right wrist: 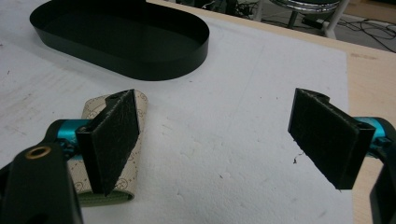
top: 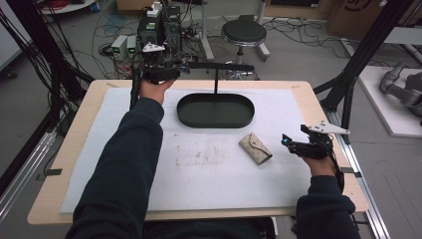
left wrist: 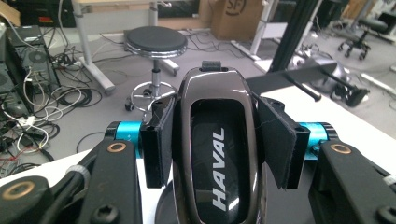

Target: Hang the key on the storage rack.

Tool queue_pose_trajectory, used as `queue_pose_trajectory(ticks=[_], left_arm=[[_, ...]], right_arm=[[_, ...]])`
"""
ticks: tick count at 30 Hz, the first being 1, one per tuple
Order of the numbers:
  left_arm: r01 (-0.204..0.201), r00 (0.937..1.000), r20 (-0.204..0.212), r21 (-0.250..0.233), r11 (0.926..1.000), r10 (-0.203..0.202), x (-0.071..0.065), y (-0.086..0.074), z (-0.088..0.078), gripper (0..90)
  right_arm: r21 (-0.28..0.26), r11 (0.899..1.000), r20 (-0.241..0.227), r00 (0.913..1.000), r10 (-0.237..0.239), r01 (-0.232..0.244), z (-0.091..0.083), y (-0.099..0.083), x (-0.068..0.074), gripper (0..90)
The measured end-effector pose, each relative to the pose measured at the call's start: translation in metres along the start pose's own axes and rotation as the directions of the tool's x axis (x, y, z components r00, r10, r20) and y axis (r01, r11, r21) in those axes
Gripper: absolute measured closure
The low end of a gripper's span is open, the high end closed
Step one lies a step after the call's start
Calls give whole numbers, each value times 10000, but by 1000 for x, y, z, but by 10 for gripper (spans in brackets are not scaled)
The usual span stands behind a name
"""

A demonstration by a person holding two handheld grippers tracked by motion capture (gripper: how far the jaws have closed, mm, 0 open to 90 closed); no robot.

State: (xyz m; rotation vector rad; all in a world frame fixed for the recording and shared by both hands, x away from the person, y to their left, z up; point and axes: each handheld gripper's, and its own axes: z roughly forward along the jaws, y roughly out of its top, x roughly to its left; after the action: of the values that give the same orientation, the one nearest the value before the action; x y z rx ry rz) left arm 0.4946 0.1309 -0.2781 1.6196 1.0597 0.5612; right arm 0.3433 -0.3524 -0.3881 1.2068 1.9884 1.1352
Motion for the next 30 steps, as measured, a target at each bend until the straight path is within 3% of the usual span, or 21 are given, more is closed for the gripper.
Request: queue_pose_trajectory(ticks=[2, 4, 6, 10, 14, 20, 24, 30], left_arm=[[166, 9998, -124, -24, 9999, -166, 3, -1, 1, 485], [77, 9997, -240, 206, 9998, -72, 3, -3, 3, 485], [86, 9994, -350, 376, 9993, -73, 4, -9, 5, 484], [508, 9968, -655, 631, 9967, -466, 14, -22, 7, 484], [557, 9959, -774, 1062, 9928, -476, 18, -34, 11, 484], [671, 9953, -806, 1731, 9826, -537, 17, -54, 24, 483], [818, 9957, -592, 1898, 9784, -718, 15, -66, 32, 483], [523, 9983, -368, 2156, 9751, -454, 9, -80, 42, 484]], right_arm=[[-11, 10000, 8, 10000, 13, -13, 0, 0, 0, 167], [-5, 10000, 11, 10000, 21, -21, 0, 0, 0, 167], [-1, 10000, 18, 10000, 34, -34, 0, 0, 0, 167], [0, 10000, 24, 10000, 44, -44, -1, 0, 0, 168], [15, 10000, 0, 10000, -11, 11, 0, 0, 0, 167], [22, 10000, 3, 10000, -52, 52, 0, 0, 1, 167], [36, 10000, 23, 10000, -11, 11, 0, -1, 1, 167], [6, 10000, 51, 10000, 11, -11, -1, -1, 0, 168]])
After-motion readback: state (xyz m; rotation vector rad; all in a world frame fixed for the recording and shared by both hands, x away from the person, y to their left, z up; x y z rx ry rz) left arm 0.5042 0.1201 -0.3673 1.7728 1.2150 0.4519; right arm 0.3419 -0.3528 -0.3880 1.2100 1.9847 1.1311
